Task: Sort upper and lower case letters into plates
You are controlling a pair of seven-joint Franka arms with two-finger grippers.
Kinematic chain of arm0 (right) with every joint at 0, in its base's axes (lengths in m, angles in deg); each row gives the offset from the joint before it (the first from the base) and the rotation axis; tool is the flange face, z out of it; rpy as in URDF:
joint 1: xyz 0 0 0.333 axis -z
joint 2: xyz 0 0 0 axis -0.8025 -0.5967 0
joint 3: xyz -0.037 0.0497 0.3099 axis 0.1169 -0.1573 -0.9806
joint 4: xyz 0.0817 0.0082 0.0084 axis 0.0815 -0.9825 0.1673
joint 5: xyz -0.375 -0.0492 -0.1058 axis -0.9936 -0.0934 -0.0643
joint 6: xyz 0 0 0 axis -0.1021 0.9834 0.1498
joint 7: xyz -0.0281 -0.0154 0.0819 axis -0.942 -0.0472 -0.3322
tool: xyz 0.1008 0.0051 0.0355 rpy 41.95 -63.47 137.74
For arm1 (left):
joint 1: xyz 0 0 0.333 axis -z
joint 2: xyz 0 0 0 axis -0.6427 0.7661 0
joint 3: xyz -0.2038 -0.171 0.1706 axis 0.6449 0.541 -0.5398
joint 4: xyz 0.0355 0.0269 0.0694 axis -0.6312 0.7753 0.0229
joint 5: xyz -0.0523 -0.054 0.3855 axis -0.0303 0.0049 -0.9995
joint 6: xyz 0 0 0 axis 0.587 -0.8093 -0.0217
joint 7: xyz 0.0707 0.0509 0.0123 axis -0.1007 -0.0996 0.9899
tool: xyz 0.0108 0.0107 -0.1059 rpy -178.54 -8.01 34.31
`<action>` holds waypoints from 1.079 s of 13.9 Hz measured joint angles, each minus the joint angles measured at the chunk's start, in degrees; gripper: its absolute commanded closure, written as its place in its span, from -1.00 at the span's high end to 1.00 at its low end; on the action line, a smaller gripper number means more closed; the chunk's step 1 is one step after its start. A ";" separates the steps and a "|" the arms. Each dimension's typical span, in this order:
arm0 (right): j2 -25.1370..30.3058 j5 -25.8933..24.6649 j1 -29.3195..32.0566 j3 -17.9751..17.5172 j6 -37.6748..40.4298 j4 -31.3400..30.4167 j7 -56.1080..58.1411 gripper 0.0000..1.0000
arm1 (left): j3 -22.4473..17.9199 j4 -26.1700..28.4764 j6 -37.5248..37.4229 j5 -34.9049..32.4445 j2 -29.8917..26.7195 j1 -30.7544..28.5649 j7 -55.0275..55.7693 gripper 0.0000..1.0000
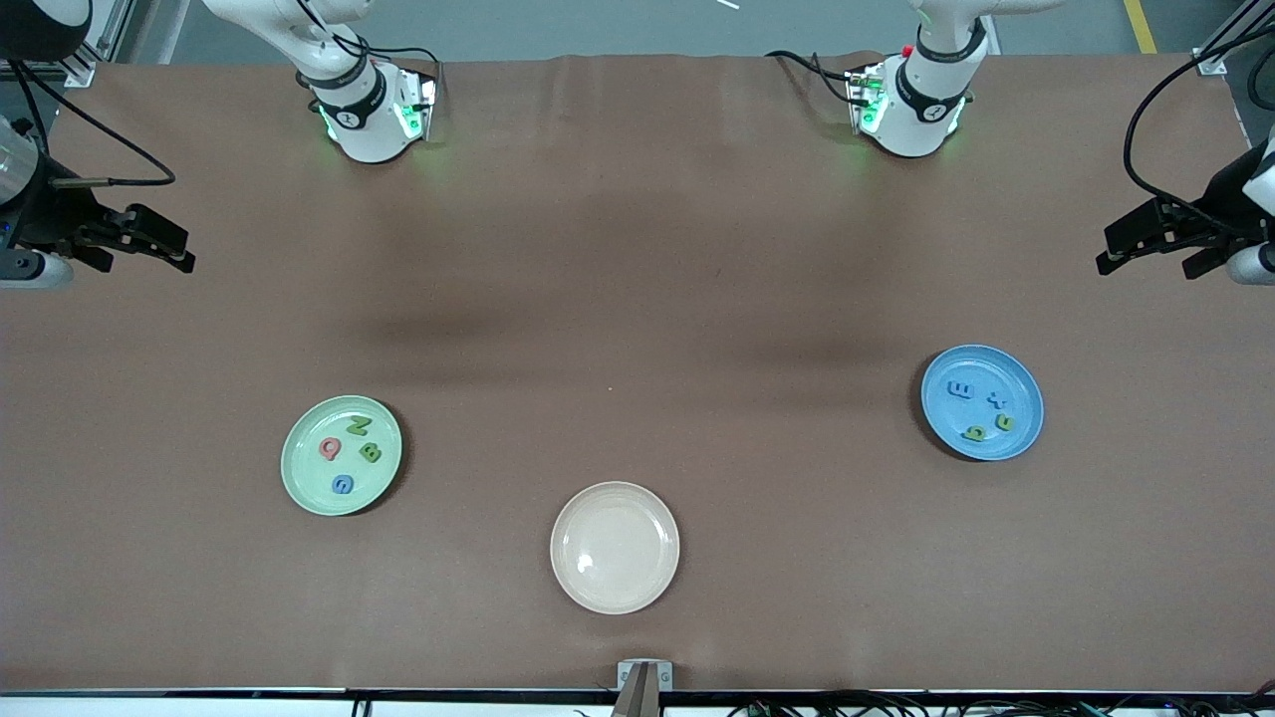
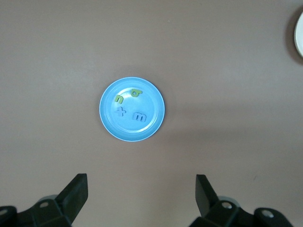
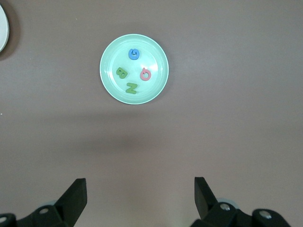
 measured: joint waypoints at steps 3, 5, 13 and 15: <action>0.00 0.02 0.00 0.02 0.00 0.05 -0.01 1.00 | 0.15 -0.97 0.00 0.00 0.00 0.05 2.06 1.00; 0.00 0.02 0.00 0.03 0.00 0.08 -0.01 1.00 | 0.14 -1.72 -0.18 0.00 -0.02 0.04 1.98 1.00; 0.00 0.02 0.00 0.04 -0.01 0.26 -0.01 1.00 | 0.14 -4.23 -3.06 -0.11 -0.11 0.02 1.83 1.00; 0.00 0.03 0.00 0.04 -0.01 0.27 -0.01 1.00 | 0.13 -4.23 -3.09 -0.11 0.03 0.02 1.83 1.00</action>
